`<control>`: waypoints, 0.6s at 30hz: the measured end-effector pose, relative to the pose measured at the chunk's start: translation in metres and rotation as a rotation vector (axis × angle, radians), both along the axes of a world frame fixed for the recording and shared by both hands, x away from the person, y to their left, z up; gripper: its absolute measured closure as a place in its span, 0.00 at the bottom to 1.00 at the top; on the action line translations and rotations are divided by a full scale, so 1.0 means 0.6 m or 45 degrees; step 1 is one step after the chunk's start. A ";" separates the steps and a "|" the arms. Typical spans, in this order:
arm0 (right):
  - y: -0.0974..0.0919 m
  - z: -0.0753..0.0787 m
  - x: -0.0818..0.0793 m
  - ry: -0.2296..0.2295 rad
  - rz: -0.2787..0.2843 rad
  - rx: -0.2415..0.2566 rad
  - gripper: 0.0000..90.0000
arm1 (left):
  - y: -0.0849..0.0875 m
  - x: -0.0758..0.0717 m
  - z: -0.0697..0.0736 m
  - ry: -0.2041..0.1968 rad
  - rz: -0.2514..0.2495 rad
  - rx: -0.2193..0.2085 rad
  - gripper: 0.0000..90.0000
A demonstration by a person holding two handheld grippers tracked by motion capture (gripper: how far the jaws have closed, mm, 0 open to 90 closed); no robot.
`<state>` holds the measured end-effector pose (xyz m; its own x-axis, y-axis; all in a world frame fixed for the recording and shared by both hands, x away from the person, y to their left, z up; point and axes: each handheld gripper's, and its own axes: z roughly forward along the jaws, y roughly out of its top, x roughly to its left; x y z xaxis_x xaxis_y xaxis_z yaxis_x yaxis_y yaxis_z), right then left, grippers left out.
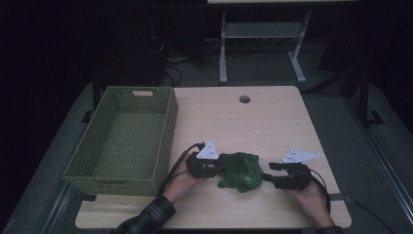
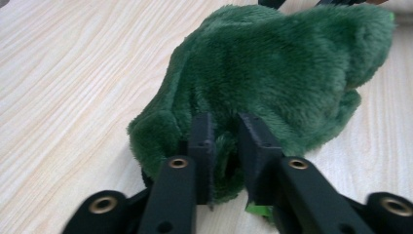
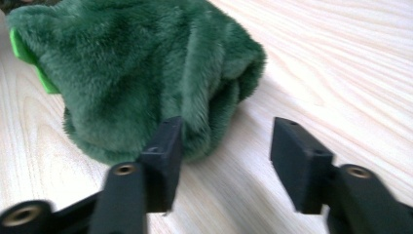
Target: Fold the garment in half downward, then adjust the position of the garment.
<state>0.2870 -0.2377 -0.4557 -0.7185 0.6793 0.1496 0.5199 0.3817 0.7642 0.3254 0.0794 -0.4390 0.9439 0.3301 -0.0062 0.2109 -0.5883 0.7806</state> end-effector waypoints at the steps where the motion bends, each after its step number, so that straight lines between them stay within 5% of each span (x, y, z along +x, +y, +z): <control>1: -0.004 0.001 -0.001 -0.004 -0.007 0.004 0.42 | 0.000 -0.001 0.002 0.002 0.001 -0.009 0.80; 9: -0.038 -0.008 -0.008 0.017 -0.109 -0.024 0.23 | 0.000 -0.008 0.024 0.019 -0.002 -0.049 0.52; 18: -0.059 -0.025 -0.009 0.036 -0.178 -0.074 0.16 | -0.022 -0.020 0.061 -0.004 -0.071 -0.097 0.46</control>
